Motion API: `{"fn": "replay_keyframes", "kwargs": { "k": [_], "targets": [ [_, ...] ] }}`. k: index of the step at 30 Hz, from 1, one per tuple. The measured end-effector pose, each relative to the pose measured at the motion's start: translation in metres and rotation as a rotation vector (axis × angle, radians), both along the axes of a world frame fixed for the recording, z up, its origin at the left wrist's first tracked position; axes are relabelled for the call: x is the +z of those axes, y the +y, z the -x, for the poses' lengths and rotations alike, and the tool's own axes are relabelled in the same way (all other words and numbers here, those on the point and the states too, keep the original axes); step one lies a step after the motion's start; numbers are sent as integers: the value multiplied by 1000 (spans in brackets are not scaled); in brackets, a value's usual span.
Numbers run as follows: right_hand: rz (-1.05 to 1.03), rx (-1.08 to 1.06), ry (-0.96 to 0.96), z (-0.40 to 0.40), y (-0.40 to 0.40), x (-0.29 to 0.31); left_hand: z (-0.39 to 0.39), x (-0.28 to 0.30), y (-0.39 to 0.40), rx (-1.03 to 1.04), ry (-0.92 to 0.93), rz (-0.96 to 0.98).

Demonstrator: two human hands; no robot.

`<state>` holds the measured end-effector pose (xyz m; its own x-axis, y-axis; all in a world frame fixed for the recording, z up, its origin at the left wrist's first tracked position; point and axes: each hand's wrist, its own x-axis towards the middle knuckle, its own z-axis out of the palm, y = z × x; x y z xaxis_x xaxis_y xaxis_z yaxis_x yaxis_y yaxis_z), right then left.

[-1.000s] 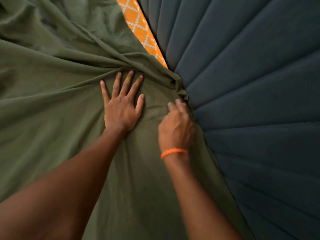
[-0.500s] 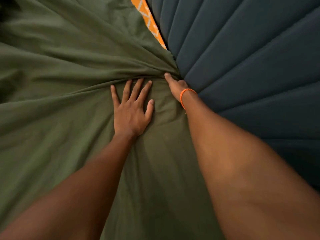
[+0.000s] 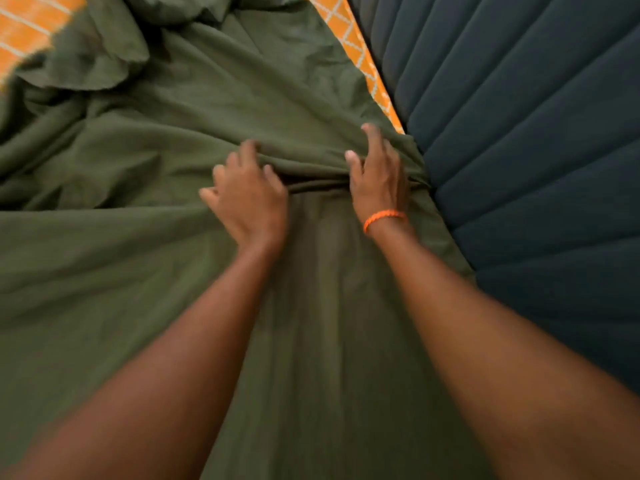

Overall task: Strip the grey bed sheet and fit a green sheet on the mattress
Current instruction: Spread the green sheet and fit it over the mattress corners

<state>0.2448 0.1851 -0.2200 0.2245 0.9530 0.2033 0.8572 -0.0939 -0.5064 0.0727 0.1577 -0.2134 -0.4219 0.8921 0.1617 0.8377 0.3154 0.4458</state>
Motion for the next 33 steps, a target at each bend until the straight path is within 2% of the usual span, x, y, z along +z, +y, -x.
{"fn": "replay_keyframes", "kwargs": {
  "k": [1,3,5,7,8,9,10,11,12,14,15,16,18,19,23,27,29,32,33],
  "targets": [
    [106,-14,100,7,25,7,27,5,19,68,-11,117],
    [323,-37,208,11,70,11,71,12,49,23,-115,280],
    [533,-20,135,10,96,5,91,5,63,-175,-103,353],
    [636,-1,-43,12,112,-2,94,-8,66,-301,-41,334],
    [633,24,-48,13,119,0,92,-10,69,-289,-63,311],
    [606,38,32,14,127,4,87,-8,76,-244,-109,277],
    [537,29,201,14,134,10,82,-5,87,-189,-149,222],
    [427,-14,344,11,146,18,75,1,103,-160,-170,165],
    [286,-85,392,4,159,23,67,8,120,-177,-175,130],
    [89,-150,233,-15,177,31,47,13,155,-319,-207,158],
    [123,-114,168,-23,179,30,37,8,167,-414,-249,222],
    [240,-43,103,-33,181,18,27,-1,175,-483,-275,308],
    [478,133,21,-49,177,-8,18,-29,173,-522,-207,411],
    [521,168,11,-52,172,-20,17,-43,167,-517,-134,391],
    [523,103,160,-55,187,-45,14,-61,161,-594,86,246],
    [565,-19,295,-49,214,-37,18,-44,191,-693,166,211],
    [628,-86,382,-48,240,-43,20,-43,206,-692,198,188],
    [850,-172,561,-70,277,-43,17,-55,209,-673,239,159],
    [825,-164,553,-67,274,-35,16,-58,209,-675,257,139]
  ]
}}
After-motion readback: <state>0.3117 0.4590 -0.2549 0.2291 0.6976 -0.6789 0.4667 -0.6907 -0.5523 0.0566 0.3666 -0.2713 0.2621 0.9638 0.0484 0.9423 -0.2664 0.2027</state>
